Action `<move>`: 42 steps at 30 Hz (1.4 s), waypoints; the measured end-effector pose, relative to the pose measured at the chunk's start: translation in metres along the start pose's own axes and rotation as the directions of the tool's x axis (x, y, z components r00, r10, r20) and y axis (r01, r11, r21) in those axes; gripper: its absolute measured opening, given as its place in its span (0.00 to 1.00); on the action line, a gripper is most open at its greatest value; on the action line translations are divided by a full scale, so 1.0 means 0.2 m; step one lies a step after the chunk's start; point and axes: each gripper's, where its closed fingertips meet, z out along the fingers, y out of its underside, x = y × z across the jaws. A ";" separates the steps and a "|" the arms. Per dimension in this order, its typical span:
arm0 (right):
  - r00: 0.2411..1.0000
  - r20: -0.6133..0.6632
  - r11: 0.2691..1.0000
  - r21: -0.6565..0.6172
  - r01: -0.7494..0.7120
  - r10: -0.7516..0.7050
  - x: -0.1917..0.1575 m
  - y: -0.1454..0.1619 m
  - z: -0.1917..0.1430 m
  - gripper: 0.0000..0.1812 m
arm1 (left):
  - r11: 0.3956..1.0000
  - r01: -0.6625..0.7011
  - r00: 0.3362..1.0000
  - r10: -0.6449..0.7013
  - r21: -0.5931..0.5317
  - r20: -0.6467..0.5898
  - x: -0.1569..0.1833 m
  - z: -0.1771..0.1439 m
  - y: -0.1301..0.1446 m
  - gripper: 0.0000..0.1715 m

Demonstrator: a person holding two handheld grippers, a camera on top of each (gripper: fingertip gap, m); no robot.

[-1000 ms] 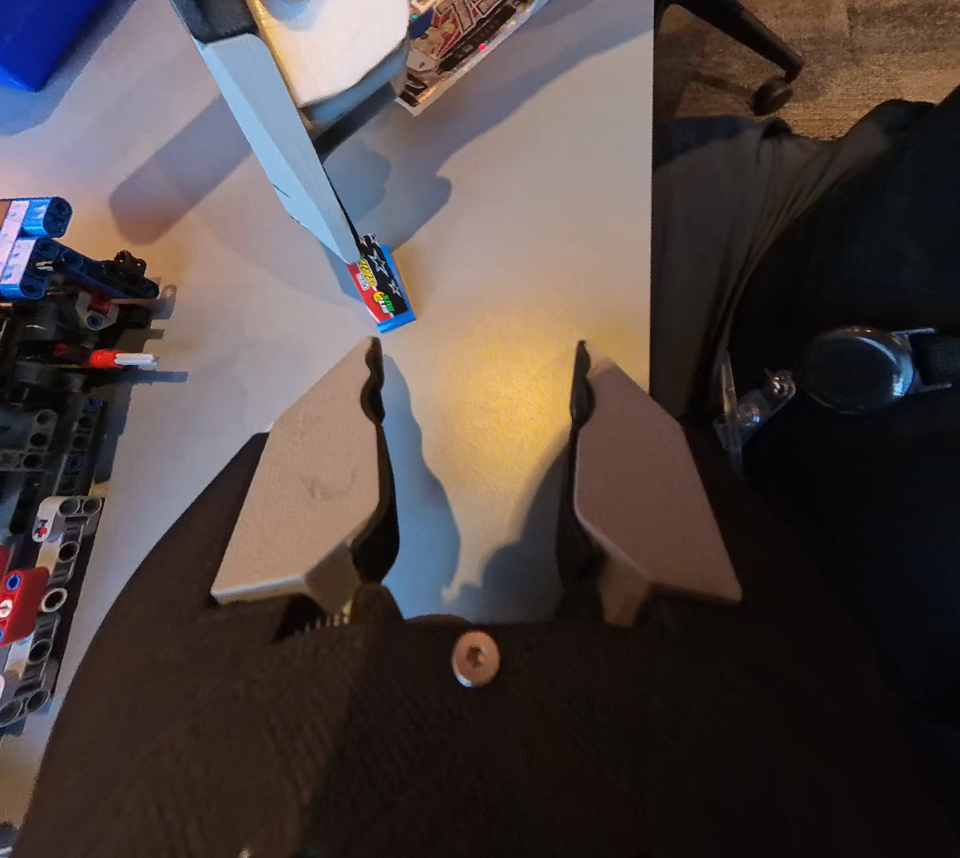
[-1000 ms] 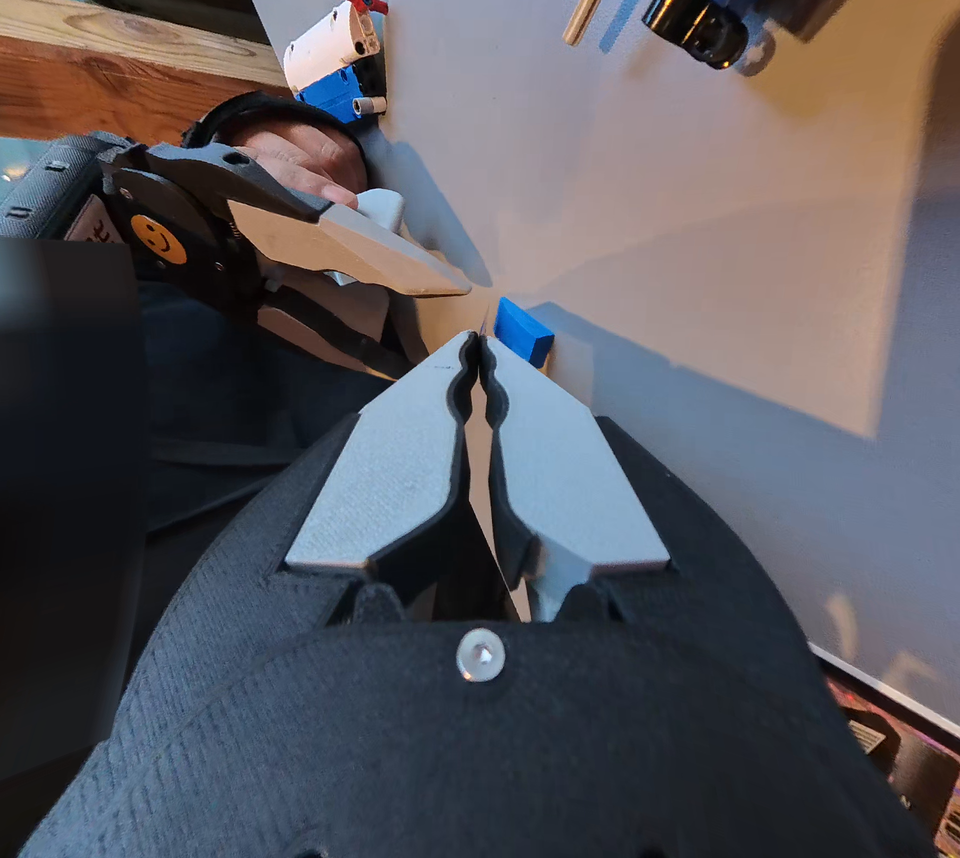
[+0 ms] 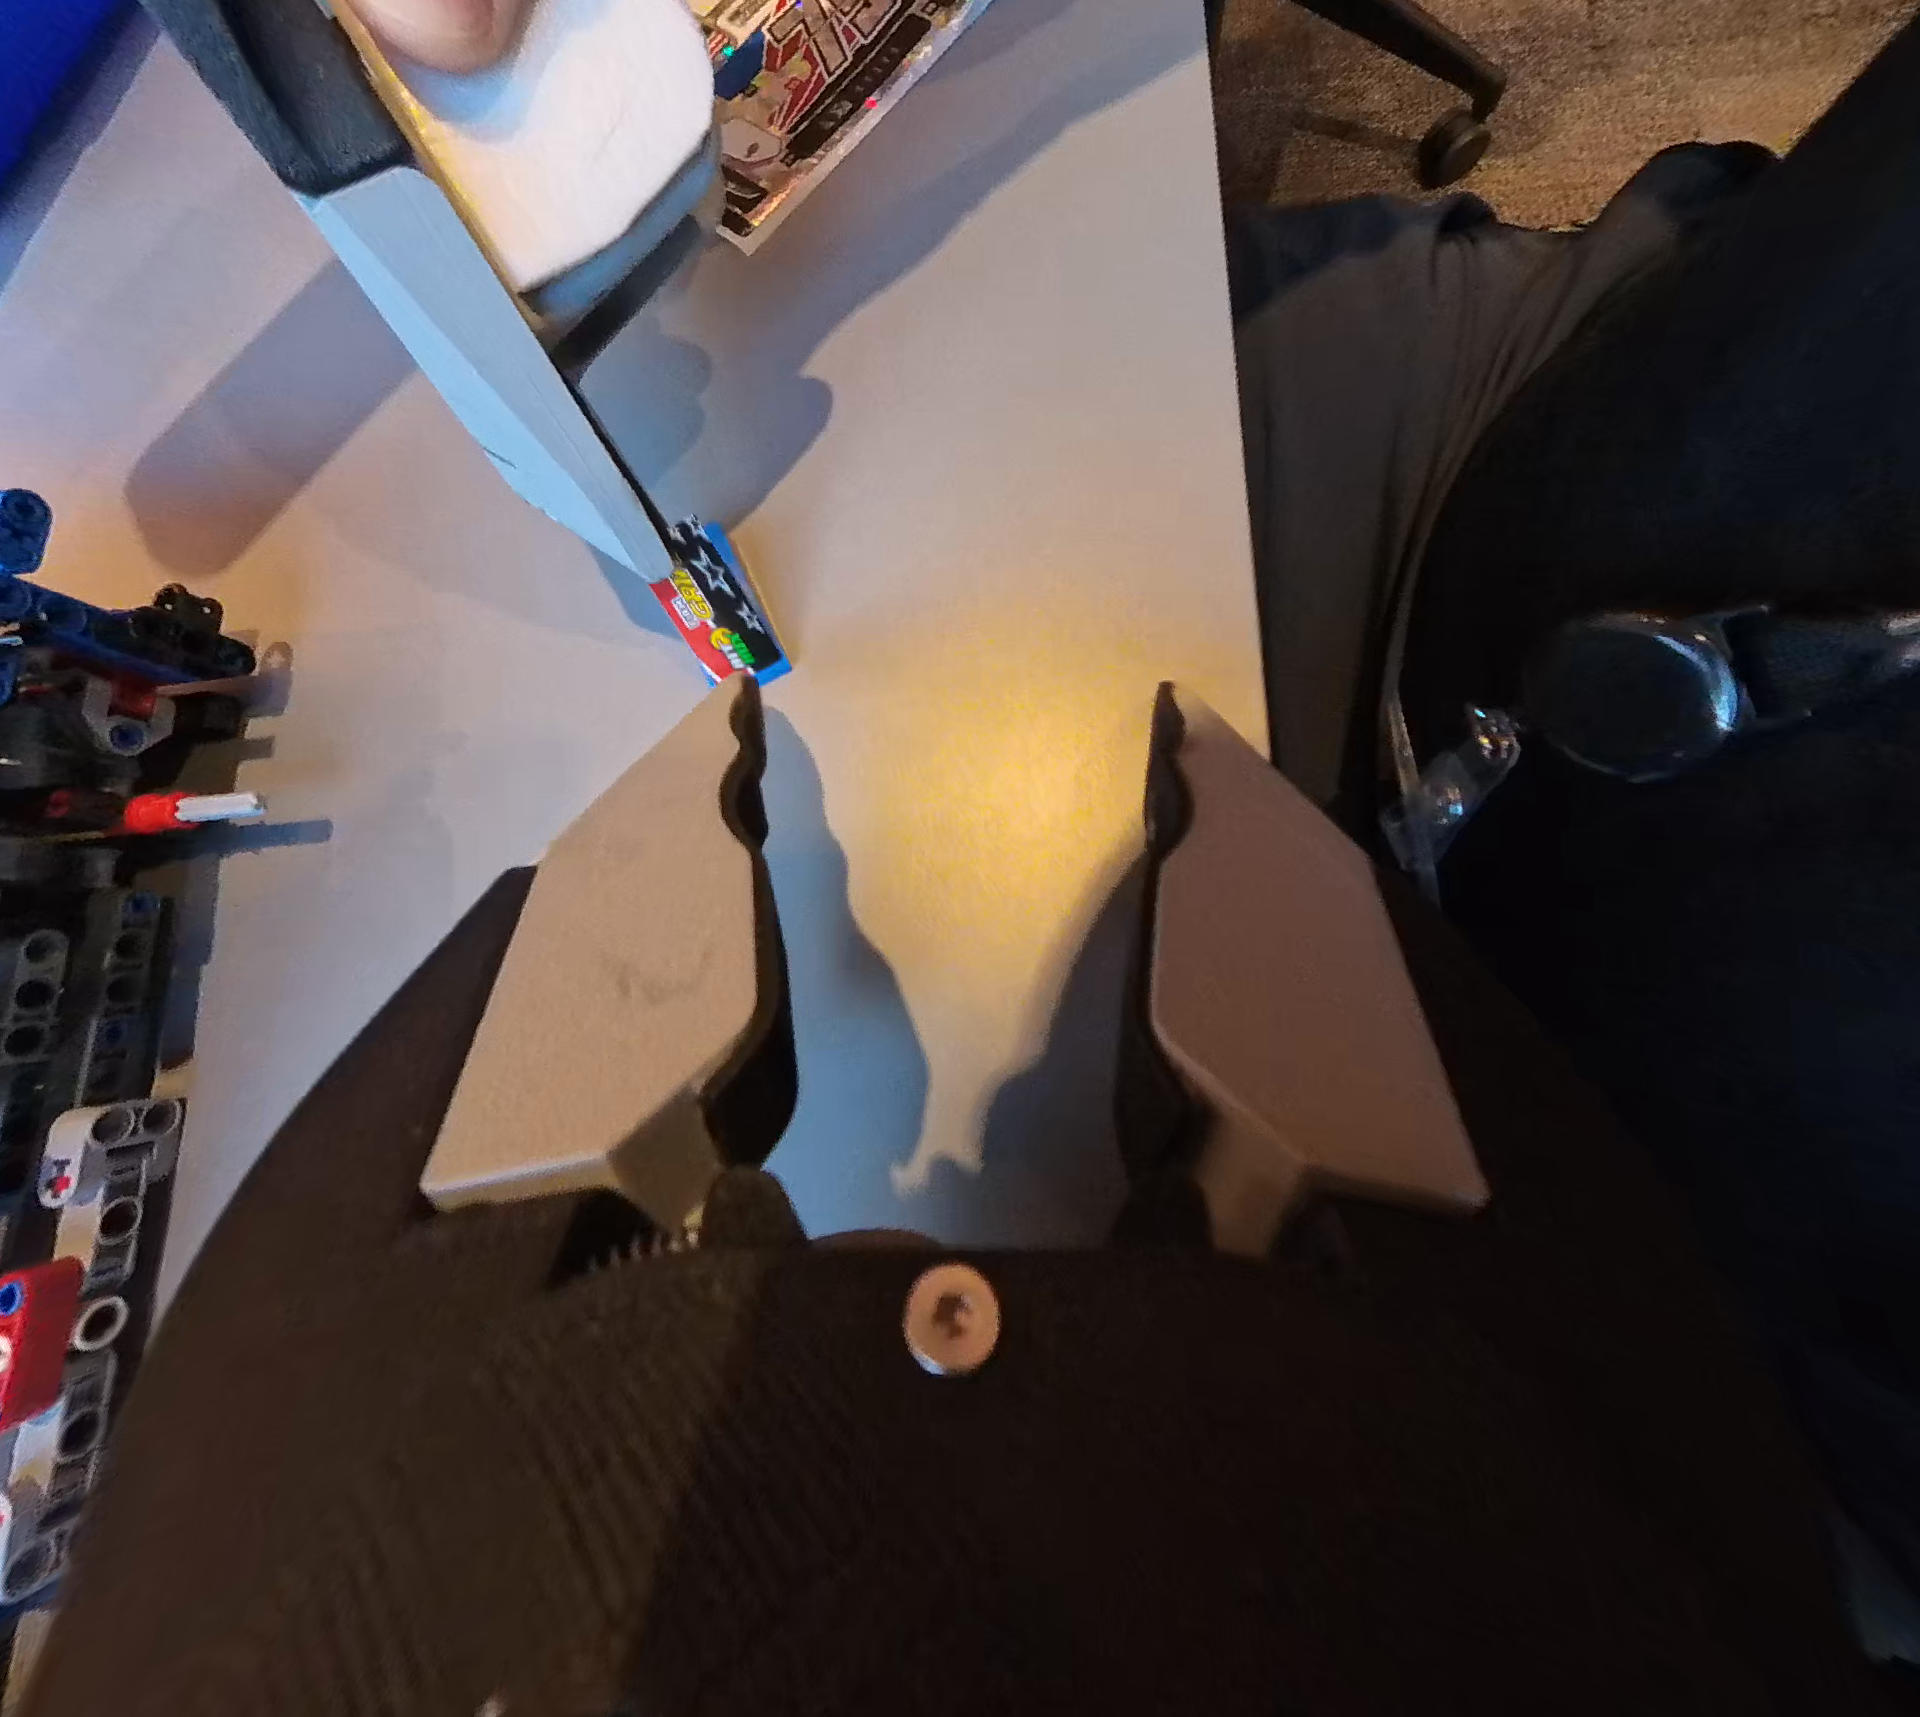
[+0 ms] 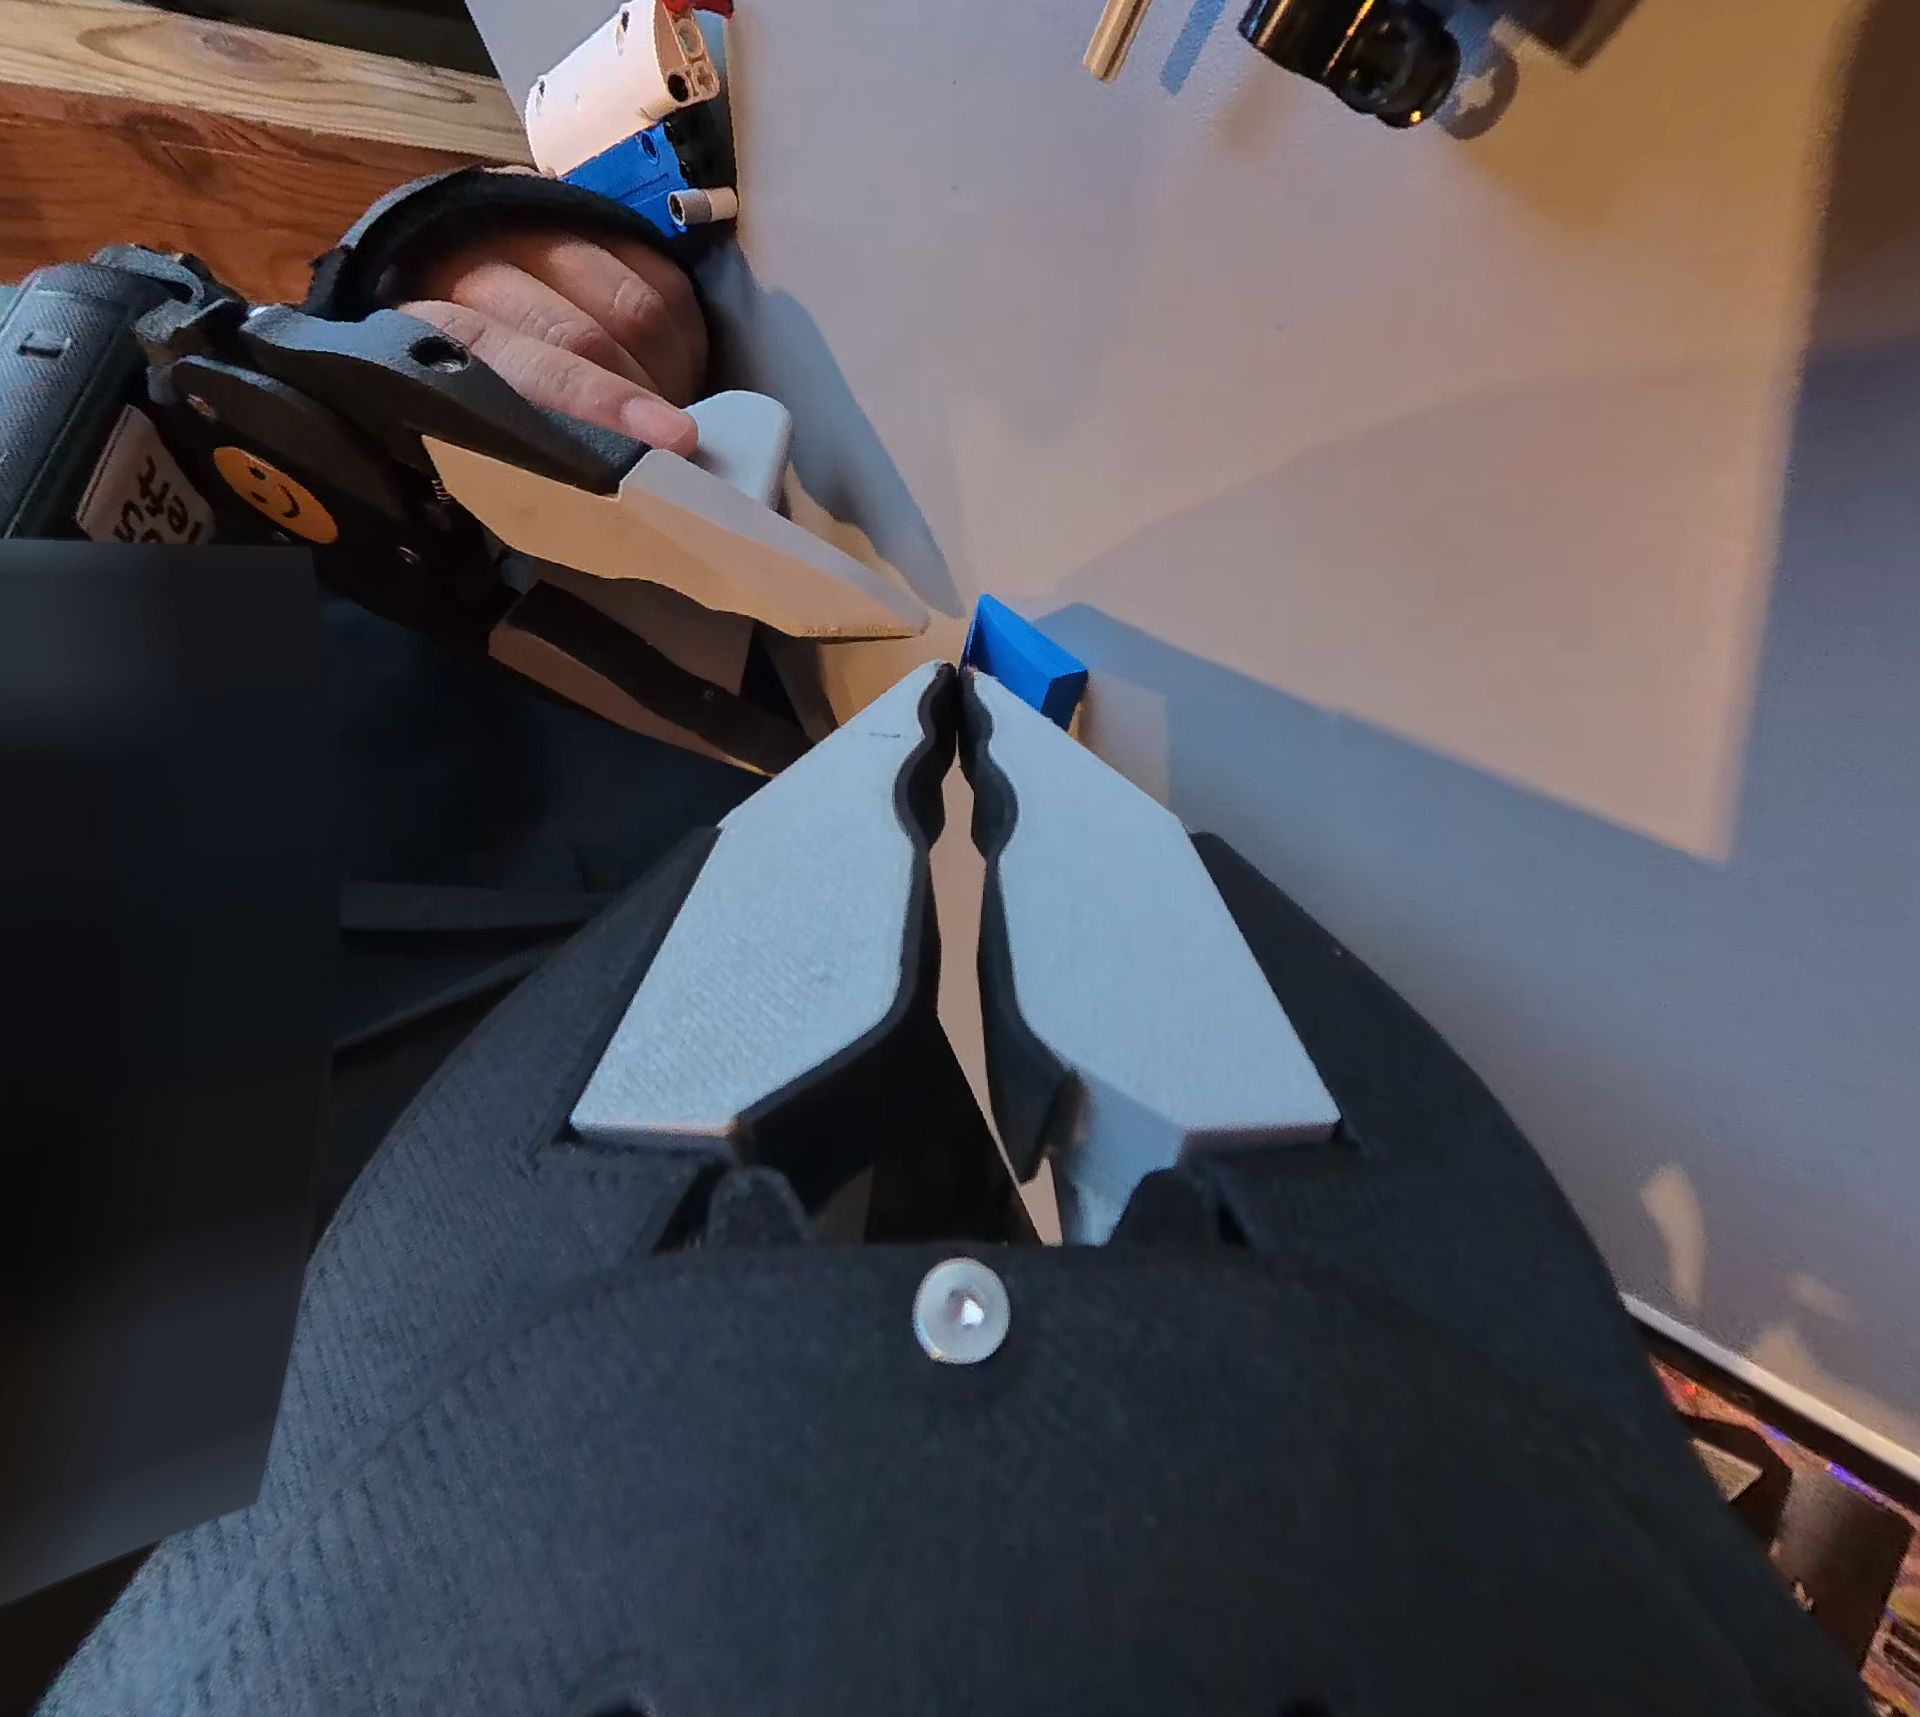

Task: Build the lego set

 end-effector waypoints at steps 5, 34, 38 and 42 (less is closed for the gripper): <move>1.000 0.007 1.000 0.003 -0.005 0.005 0.00 -0.01 0.00 0.00 | 1.000 0.005 1.000 -0.005 0.004 -0.007 0.00 0.00 0.00 0.42; 1.000 -0.017 1.000 0.000 0.019 -0.019 0.01 0.01 0.03 0.00 | 0.975 0.221 0.956 -0.224 0.036 0.188 -0.22 0.01 -0.01 0.32; 0.999 -0.021 1.000 0.004 0.025 -0.025 0.00 0.02 0.03 0.00 | 0.978 0.208 0.956 -0.205 0.006 0.208 -0.21 0.04 -0.01 0.24; 0.999 -0.019 1.000 0.004 0.025 -0.025 0.00 0.03 0.03 0.00 | 0.981 0.195 0.958 -0.188 -0.011 0.217 -0.20 0.06 -0.01 0.16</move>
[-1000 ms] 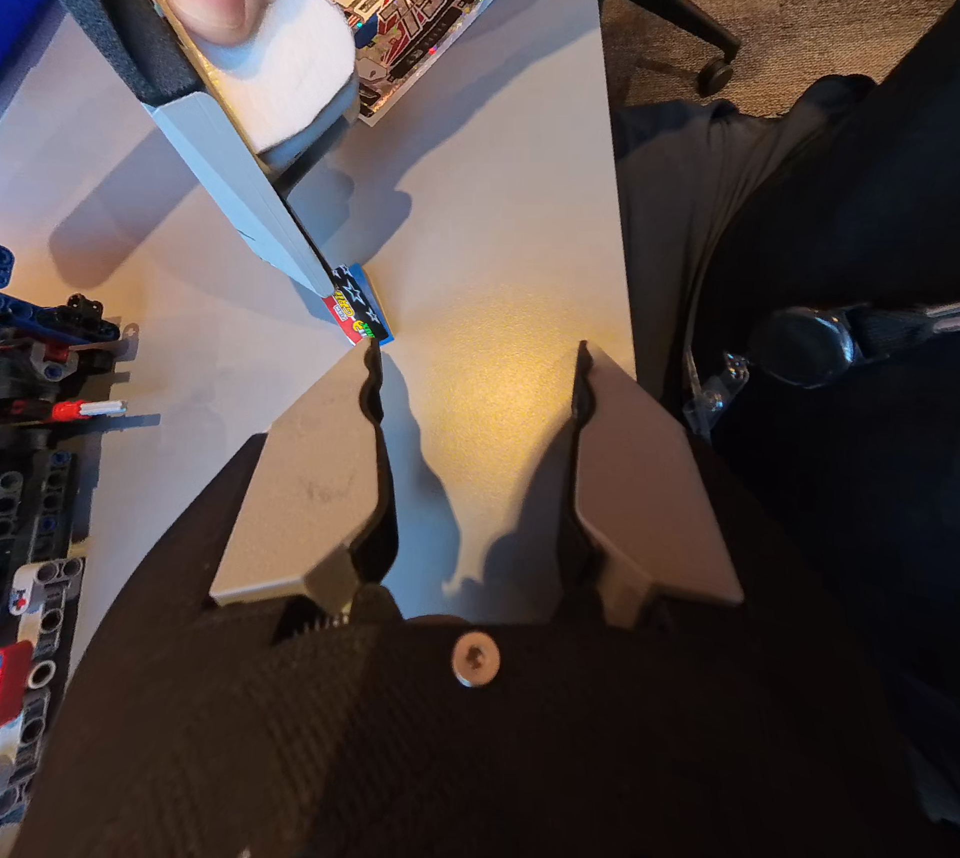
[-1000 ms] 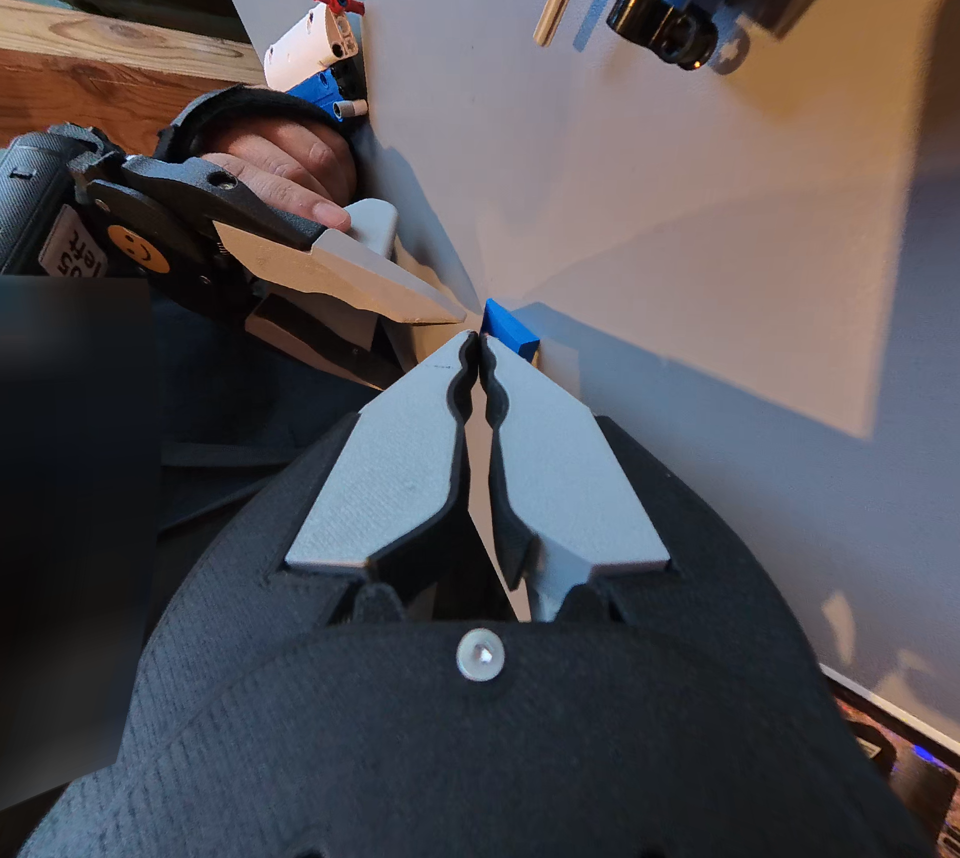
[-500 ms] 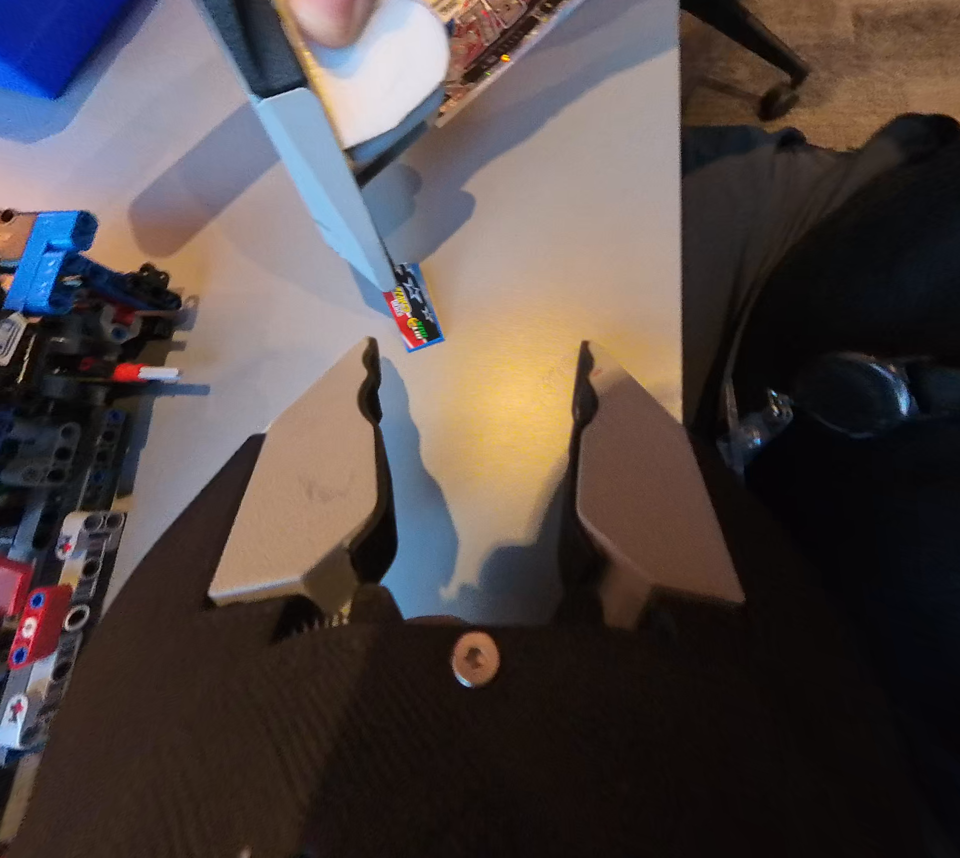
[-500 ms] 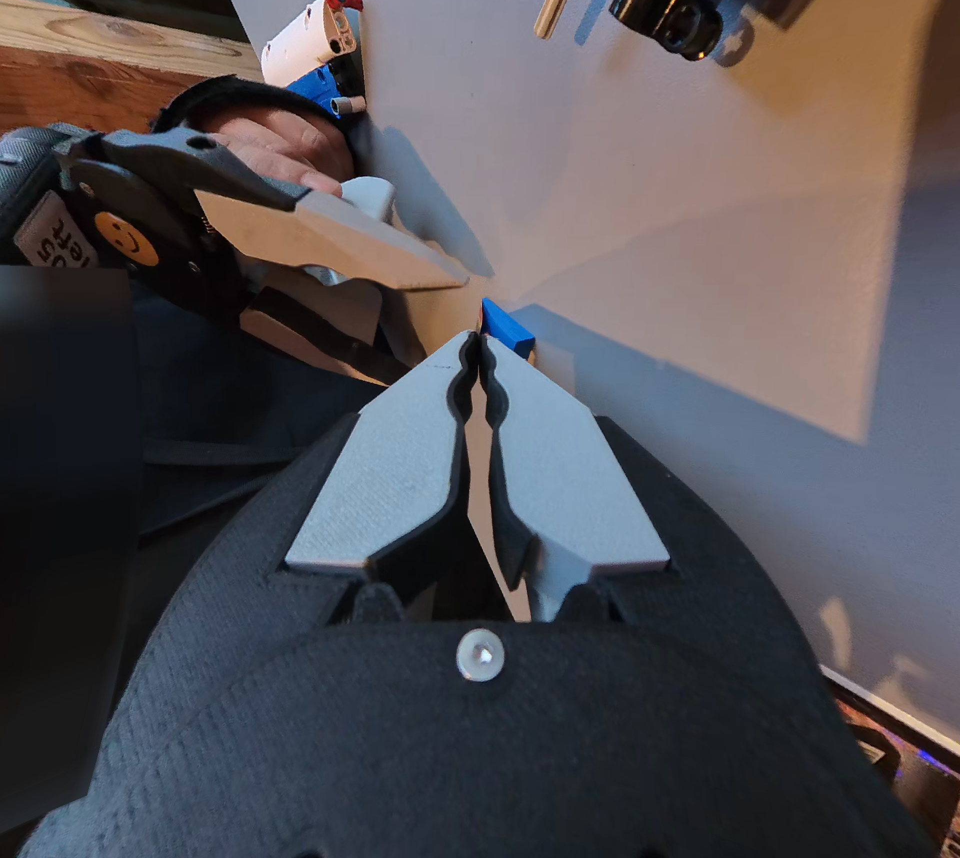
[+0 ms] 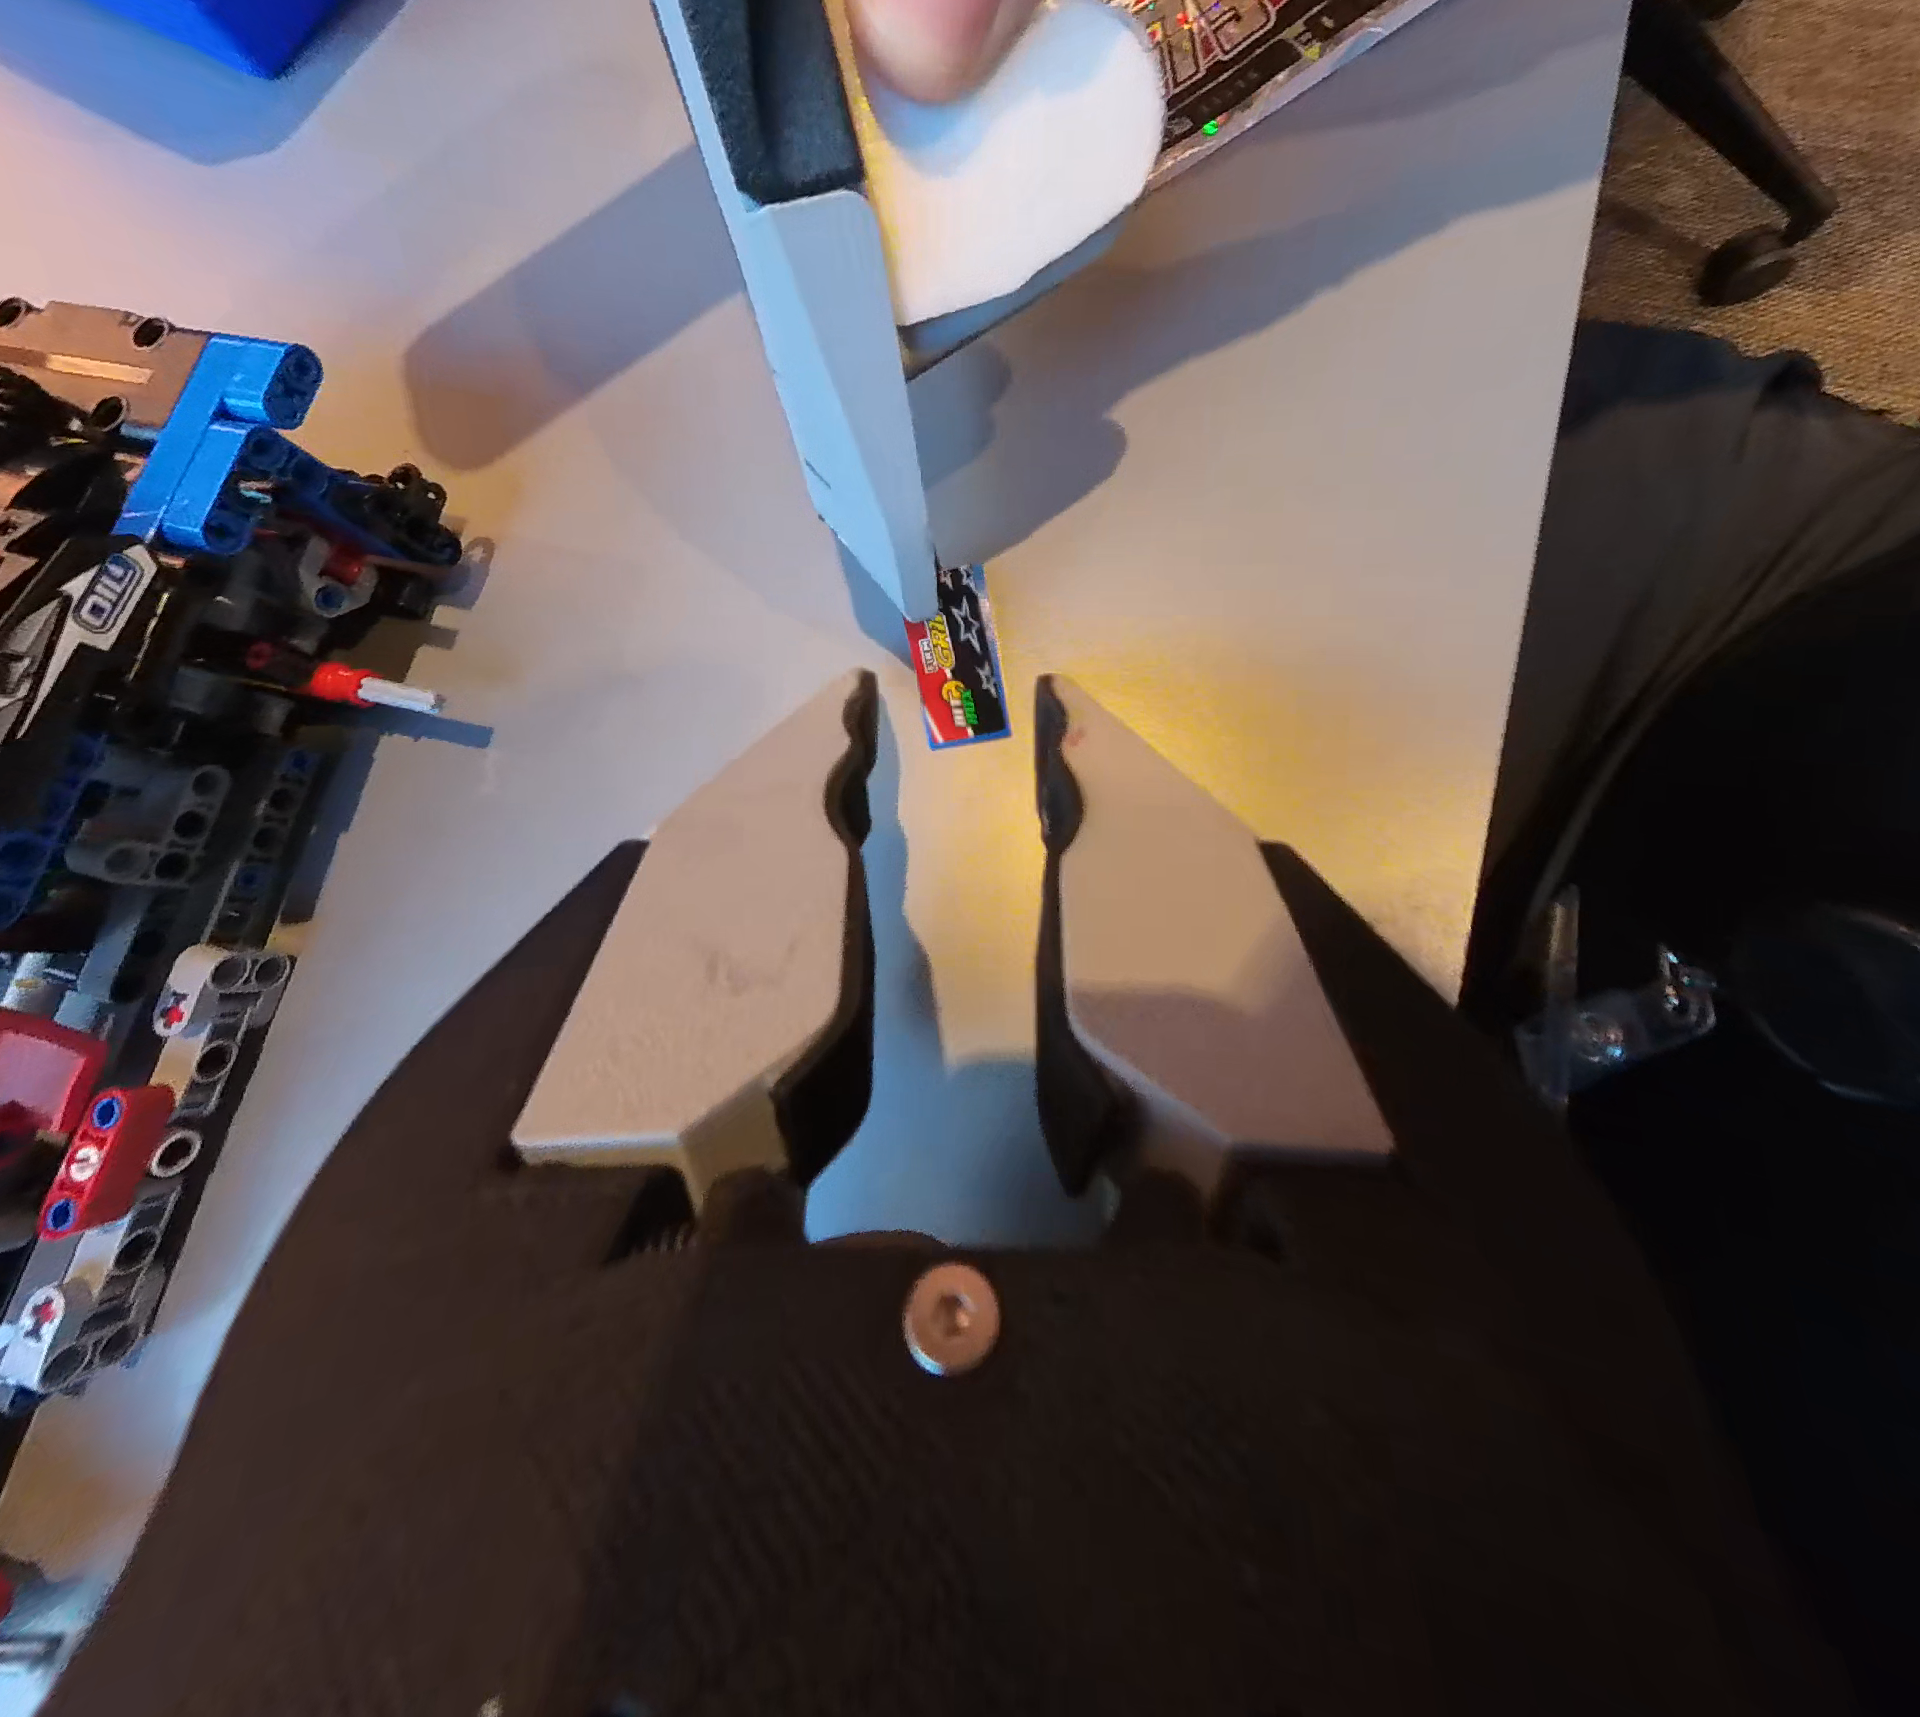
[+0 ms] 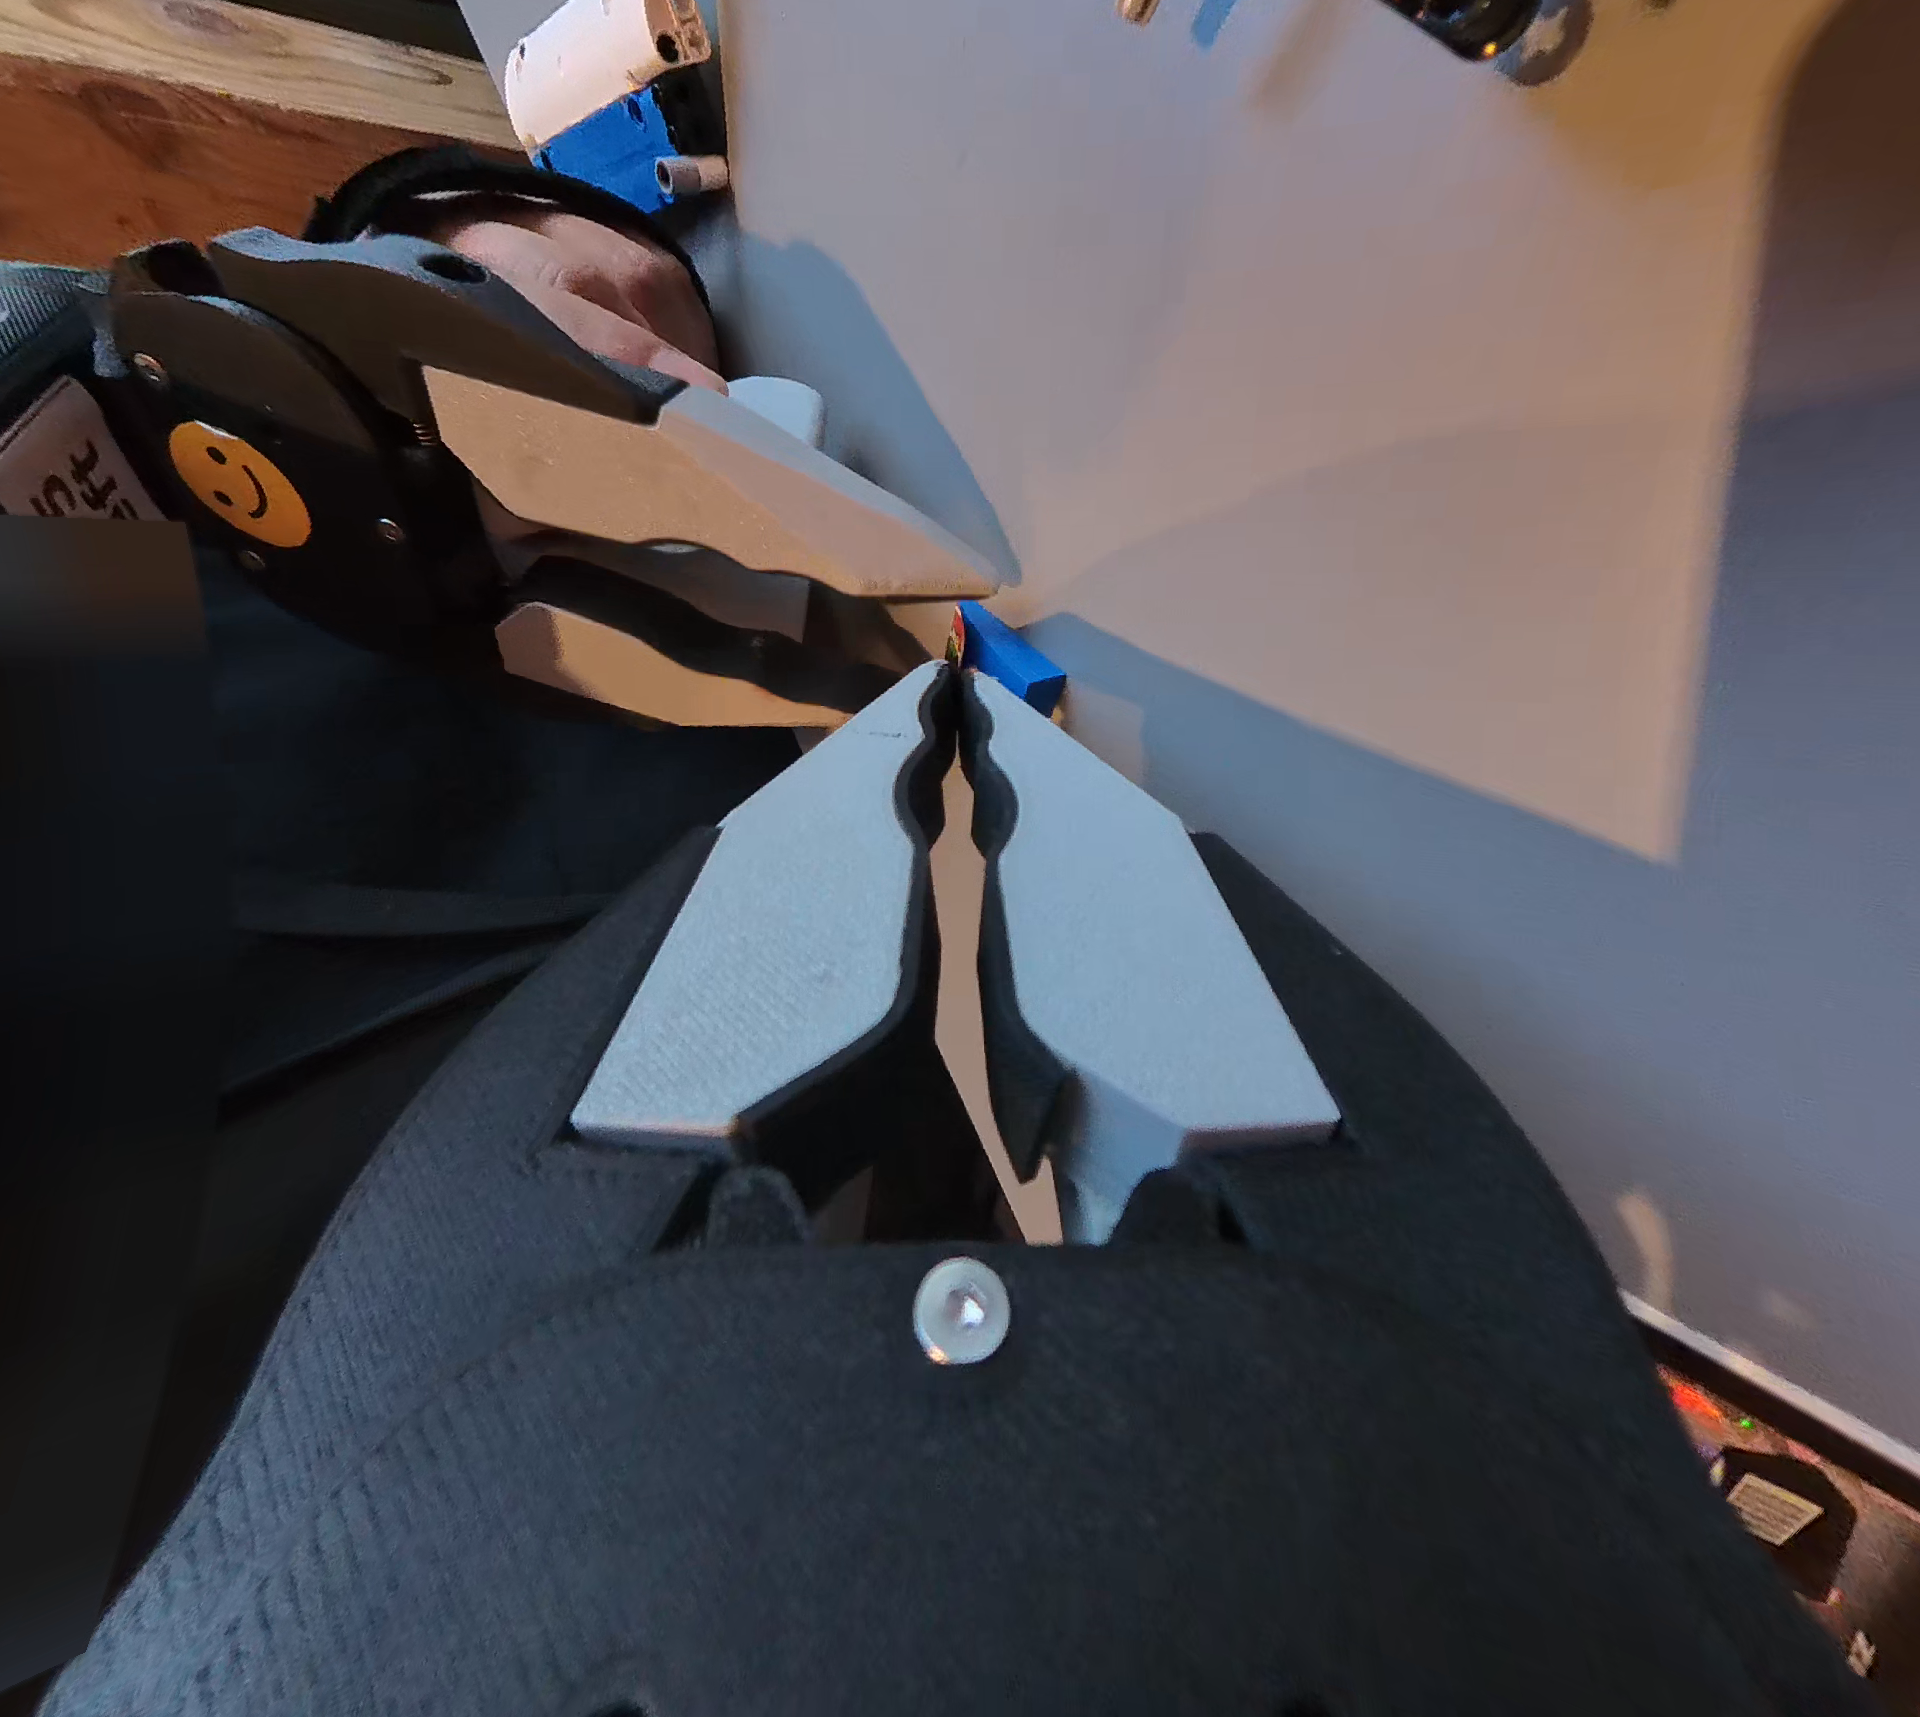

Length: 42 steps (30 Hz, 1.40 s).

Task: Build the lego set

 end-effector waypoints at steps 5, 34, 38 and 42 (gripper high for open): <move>1.000 0.004 1.000 0.008 -0.002 0.002 0.00 0.01 0.00 0.00 | 1.000 0.029 1.000 -0.029 -0.004 -0.010 -0.01 0.00 0.00 0.11; 0.948 -0.281 0.988 -0.004 0.153 -0.148 0.03 0.00 0.00 0.00 | 0.999 0.044 0.998 -0.044 -0.010 0.048 -0.01 0.01 0.00 0.08; 0.883 -0.413 0.973 -0.034 0.228 -0.221 0.04 0.00 -0.01 0.00 | 0.998 0.065 0.996 -0.064 -0.012 0.060 -0.01 0.01 0.00 0.08; 0.795 -0.534 0.952 -0.073 0.296 -0.288 0.05 -0.01 -0.01 0.00 | 0.996 0.084 0.994 -0.082 -0.013 0.078 -0.02 0.02 0.00 0.08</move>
